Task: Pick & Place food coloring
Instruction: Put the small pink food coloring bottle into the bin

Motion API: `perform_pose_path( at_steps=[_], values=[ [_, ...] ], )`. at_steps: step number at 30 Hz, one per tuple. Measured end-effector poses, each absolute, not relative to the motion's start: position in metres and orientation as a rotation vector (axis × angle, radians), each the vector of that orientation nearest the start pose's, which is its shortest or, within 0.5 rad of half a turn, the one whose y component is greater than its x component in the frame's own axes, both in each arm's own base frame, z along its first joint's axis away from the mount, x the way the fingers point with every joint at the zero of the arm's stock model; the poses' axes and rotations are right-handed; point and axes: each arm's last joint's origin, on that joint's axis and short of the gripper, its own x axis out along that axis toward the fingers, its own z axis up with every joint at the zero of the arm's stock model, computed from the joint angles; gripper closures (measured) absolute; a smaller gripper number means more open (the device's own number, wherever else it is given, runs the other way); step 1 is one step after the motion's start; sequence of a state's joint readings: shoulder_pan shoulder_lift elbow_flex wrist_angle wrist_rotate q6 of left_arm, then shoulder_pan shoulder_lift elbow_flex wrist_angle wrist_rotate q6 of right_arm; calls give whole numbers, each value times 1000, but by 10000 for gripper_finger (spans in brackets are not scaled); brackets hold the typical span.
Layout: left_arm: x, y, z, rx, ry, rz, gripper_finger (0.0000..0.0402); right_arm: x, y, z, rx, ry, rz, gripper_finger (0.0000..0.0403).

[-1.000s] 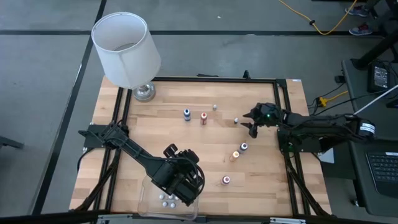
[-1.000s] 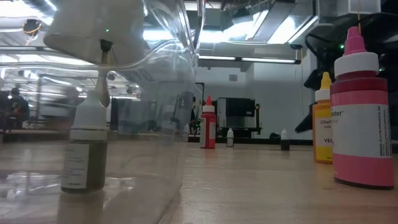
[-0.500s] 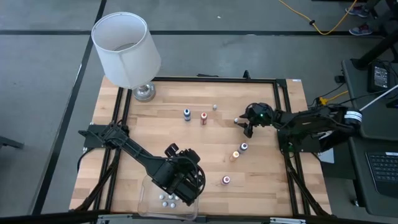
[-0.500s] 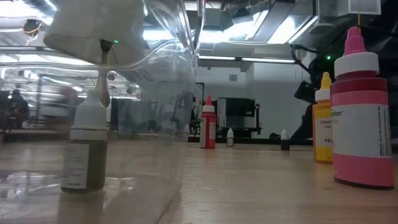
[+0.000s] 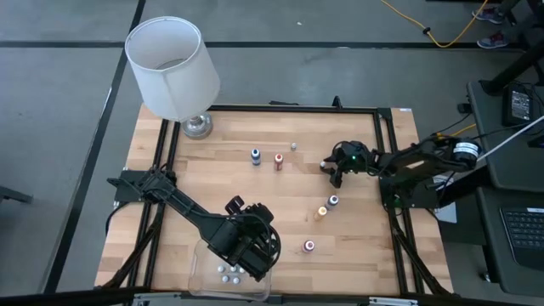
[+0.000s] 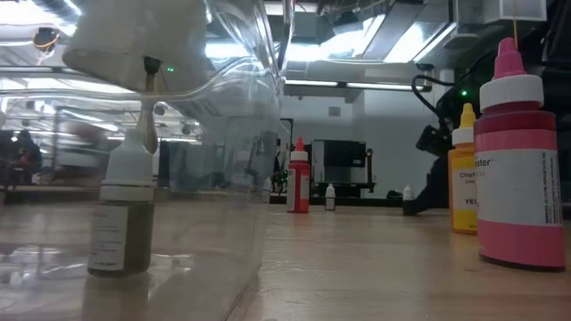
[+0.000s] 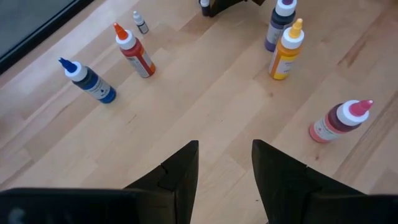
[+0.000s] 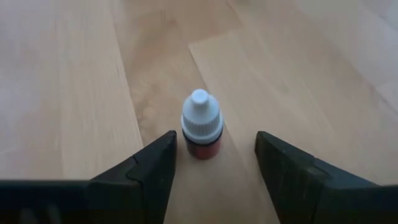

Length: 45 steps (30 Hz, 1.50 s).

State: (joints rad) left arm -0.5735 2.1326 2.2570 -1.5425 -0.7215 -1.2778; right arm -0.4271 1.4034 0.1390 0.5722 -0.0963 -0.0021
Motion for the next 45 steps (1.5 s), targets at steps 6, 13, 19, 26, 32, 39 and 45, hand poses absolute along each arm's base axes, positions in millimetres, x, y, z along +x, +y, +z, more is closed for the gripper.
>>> perform_pose_path(
  at_steps=[6,13,19,26,32,39,45],
  values=[
    [355,-206,328,-287,811,750,258,168,-73,85,174,664,-318,204],
    [355,-206,328,-287,811,750,258,168,-74,85,173,665,-322,256],
    [355,-206,328,-288,810,749,258,168,-73,85,180,661,-300,304],
    [355,-207,328,-292,807,748,258,171,-71,88,210,635,-205,333],
    [353,-204,328,-317,815,777,258,180,-74,98,225,582,-172,327],
    [356,-193,332,-359,826,798,258,187,-77,119,197,552,-161,334],
    [360,-186,332,-325,842,796,258,189,-77,148,105,638,-108,330]
  ],
)
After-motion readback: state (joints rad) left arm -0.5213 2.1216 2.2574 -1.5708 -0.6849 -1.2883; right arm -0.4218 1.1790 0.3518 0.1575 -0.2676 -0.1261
